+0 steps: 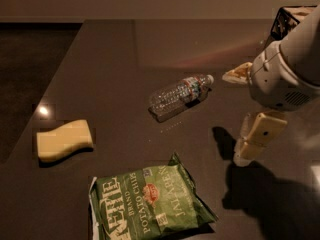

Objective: Move green jalapeno chip bag near water bottle

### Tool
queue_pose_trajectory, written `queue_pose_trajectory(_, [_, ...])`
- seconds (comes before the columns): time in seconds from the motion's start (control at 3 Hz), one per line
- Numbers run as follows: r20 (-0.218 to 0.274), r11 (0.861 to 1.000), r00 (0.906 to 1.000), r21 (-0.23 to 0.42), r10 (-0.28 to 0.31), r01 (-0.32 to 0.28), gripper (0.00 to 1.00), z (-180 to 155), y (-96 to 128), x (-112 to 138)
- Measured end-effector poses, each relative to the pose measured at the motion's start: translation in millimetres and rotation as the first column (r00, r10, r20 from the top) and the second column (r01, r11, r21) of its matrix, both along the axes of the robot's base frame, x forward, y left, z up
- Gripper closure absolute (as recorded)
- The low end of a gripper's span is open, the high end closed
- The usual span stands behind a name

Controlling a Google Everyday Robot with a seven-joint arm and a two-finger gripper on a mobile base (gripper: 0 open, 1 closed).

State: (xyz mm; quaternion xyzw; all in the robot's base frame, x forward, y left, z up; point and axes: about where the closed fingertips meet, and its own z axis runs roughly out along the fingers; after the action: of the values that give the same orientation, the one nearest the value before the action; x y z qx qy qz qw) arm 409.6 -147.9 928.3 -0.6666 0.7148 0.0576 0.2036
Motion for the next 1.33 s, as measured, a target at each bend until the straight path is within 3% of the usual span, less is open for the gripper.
queue_pose_trajectory(0.33, [-0.024, 0.999, 0.9990, 0.014, 0.039, -0.039, 0.00, -19.6, 12.7, -6.6])
queue_pose_trajectory(0.67, [-0.024, 0.999, 0.9990, 0.014, 0.039, -0.039, 0.00, -19.5, 12.7, -6.6])
queue_pose_trajectory(1.33, [-0.118, 0.998, 0.9920, -0.044, 0.045, -0.051, 0.00, -50.9, 46.0, -39.3])
